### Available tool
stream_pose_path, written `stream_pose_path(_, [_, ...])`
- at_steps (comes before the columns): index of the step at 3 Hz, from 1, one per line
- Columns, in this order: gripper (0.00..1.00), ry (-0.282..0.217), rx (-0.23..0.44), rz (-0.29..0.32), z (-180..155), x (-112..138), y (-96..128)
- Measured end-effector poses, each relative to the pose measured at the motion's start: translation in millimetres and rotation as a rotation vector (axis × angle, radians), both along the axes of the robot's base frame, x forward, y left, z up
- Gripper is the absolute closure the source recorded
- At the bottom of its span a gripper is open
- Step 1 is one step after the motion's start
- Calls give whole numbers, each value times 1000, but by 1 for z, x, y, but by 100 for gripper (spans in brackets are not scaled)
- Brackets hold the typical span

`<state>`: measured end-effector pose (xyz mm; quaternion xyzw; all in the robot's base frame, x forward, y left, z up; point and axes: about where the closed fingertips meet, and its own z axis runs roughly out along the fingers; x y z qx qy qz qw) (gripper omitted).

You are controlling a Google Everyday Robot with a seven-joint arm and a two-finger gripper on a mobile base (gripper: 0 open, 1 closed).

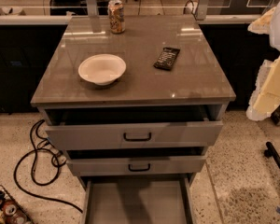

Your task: Close bottom drawer

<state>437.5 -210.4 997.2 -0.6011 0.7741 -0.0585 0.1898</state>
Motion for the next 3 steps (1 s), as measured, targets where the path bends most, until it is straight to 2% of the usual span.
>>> stream_pose_path(1, [0,-1,0,0,0,0,0])
stream_pose_path(2, [0,17,1,-1,-18,-9,-2])
stream_pose_path(3, [0,33,-15,43,-52,-32,1])
